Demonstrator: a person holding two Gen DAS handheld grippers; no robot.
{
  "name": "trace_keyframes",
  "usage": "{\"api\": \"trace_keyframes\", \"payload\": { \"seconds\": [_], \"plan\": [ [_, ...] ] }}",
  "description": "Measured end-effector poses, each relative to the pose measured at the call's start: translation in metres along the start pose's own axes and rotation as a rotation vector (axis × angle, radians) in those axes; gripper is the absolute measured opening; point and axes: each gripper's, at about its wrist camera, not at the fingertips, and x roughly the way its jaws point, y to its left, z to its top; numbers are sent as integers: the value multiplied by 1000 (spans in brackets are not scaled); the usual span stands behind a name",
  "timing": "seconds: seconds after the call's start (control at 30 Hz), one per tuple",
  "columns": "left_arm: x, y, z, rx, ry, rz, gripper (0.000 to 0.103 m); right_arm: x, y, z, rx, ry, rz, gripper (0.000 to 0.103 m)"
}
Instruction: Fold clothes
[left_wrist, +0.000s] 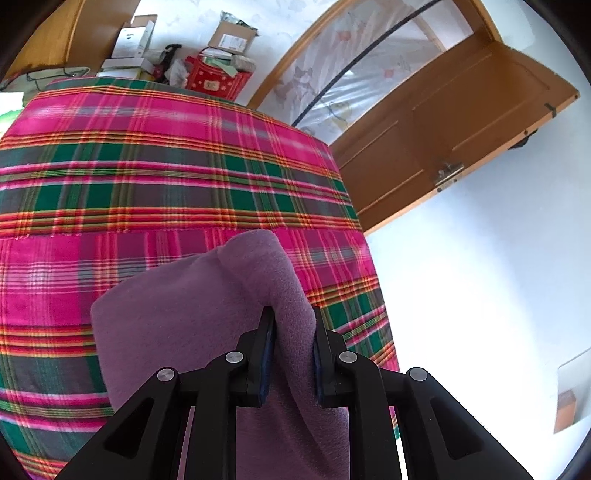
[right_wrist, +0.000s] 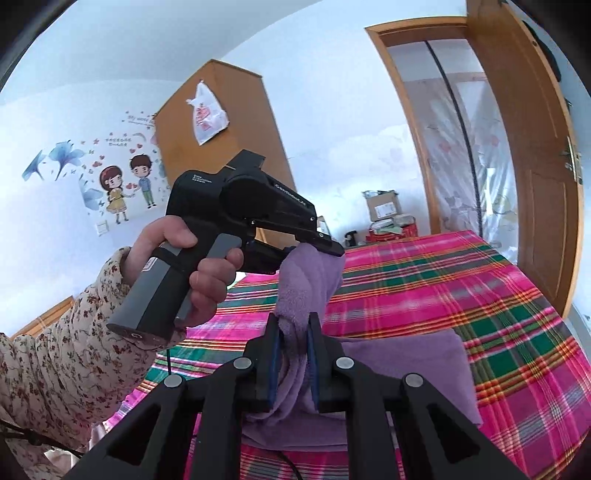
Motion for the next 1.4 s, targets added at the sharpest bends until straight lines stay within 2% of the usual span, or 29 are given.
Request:
{"api": "trace_keyframes", "payload": {
  "seconds": [0.5, 1.17, 1.4],
  "plan": [
    [60, -30, 2, 47, 79, 29, 18, -5, -59, -12, 93, 29, -91, 14],
    [130, -25, 0, 19, 186, 51, 18, 7, -108, -35, 190, 109, -190, 14],
    [138, -17, 1, 7, 204, 12, 25, 14, -120, -43, 218, 145, -215, 14]
  ]
}}
